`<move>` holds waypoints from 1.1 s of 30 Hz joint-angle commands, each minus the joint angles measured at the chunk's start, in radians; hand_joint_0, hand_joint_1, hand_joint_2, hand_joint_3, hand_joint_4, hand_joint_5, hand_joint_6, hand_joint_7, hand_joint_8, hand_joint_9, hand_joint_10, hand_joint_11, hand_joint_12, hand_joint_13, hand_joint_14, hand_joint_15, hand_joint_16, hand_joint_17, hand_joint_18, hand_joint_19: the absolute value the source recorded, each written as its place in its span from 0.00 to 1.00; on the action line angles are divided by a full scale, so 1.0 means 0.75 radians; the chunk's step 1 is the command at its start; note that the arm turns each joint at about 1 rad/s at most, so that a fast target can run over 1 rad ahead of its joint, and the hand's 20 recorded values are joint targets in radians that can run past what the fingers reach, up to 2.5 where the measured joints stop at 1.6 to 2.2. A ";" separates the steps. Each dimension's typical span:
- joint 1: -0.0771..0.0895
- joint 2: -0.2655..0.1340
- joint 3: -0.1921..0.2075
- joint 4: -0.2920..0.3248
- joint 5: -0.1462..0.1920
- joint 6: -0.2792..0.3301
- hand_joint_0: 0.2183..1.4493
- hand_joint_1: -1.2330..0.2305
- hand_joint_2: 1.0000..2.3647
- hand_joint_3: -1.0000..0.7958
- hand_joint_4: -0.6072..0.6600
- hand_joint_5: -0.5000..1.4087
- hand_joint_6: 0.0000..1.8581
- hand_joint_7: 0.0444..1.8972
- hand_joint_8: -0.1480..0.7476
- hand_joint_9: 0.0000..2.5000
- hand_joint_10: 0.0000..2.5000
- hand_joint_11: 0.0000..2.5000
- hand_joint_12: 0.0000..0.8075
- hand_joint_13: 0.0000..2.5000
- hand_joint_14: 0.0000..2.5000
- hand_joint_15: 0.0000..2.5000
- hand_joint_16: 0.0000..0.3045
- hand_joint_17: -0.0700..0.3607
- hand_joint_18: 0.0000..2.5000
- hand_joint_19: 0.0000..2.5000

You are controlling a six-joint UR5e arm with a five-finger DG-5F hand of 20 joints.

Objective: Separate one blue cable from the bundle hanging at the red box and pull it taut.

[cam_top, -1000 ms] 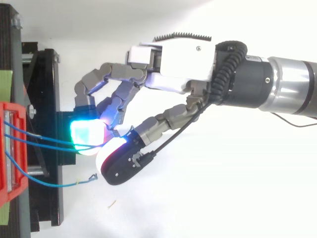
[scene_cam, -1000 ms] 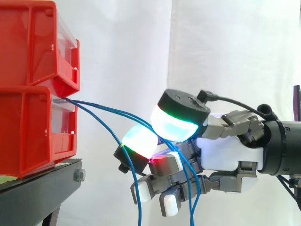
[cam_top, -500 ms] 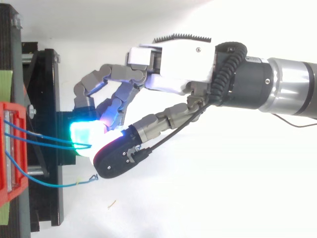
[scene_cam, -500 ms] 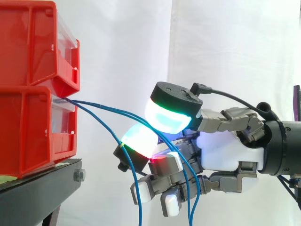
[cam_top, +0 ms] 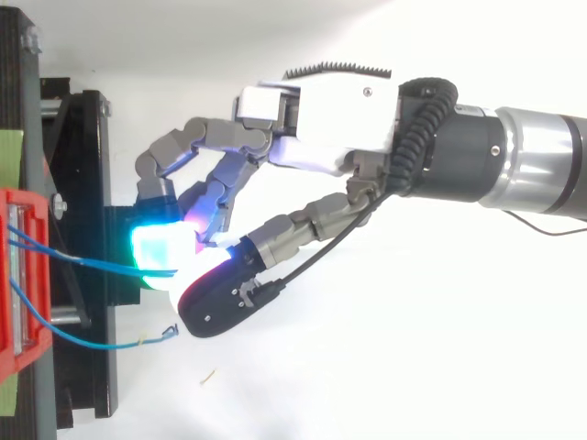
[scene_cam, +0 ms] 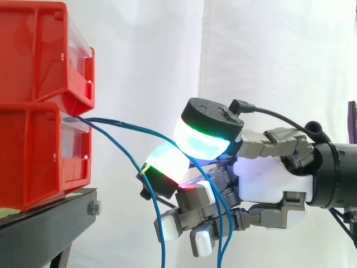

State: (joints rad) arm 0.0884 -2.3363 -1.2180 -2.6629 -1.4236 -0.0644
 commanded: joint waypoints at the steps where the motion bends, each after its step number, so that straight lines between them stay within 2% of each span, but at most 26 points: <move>1: 0.001 0.000 0.000 0.000 0.000 0.000 0.42 0.24 0.00 0.28 0.62 0.16 0.45 0.61 0.57 0.38 0.01 0.44 0.51 0.29 0.01 0.24 0.16 0.41 0.34 0.27; 7: 0.001 0.000 0.000 0.000 0.000 0.000 0.28 0.30 0.00 0.28 0.62 0.17 0.45 0.63 0.59 0.41 0.01 0.44 0.52 0.30 0.01 0.24 0.16 0.42 0.34 0.29; 12: 0.001 0.000 0.000 -0.002 0.000 0.000 0.24 0.32 0.00 0.28 0.62 0.18 0.44 0.63 0.60 0.43 0.01 0.44 0.53 0.31 0.01 0.24 0.17 0.43 0.36 0.29; 15: 0.001 0.000 0.000 -0.002 0.000 0.000 0.27 0.37 0.00 0.28 0.61 0.18 0.43 0.63 0.59 0.43 0.01 0.43 0.52 0.31 0.01 0.24 0.16 0.41 0.35 0.29; 16: 0.001 0.000 -0.002 -0.002 0.000 -0.002 0.32 0.38 0.00 0.28 0.59 0.18 0.43 0.64 0.58 0.43 0.01 0.43 0.51 0.31 0.01 0.24 0.15 0.41 0.35 0.30; 19: 0.003 0.000 -0.002 -0.004 0.000 -0.002 0.32 0.35 0.01 0.40 0.55 0.19 0.42 0.67 0.59 0.43 0.01 0.44 0.51 0.32 0.01 0.25 0.15 0.41 0.36 0.30; 23: 0.003 0.000 -0.002 -0.010 0.000 0.000 0.31 0.31 0.02 0.49 0.54 0.18 0.43 0.70 0.60 0.43 0.01 0.44 0.51 0.33 0.01 0.25 0.16 0.41 0.36 0.30; 27: 0.005 0.000 -0.002 -0.014 0.002 0.000 0.34 0.27 0.02 0.47 0.54 0.18 0.44 0.68 0.58 0.41 0.01 0.43 0.52 0.32 0.01 0.25 0.16 0.42 0.36 0.30; 30: 0.007 -0.002 -0.002 -0.017 0.002 0.000 0.38 0.23 0.01 0.40 0.54 0.17 0.45 0.66 0.57 0.39 0.01 0.43 0.52 0.31 0.01 0.25 0.16 0.42 0.35 0.30; 33: 0.009 0.000 -0.002 -0.017 0.002 0.002 0.39 0.22 0.01 0.38 0.54 0.17 0.45 0.66 0.57 0.39 0.01 0.43 0.52 0.31 0.01 0.25 0.16 0.42 0.35 0.29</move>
State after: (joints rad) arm 0.0937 -2.3367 -1.2195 -2.6744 -1.4222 -0.0639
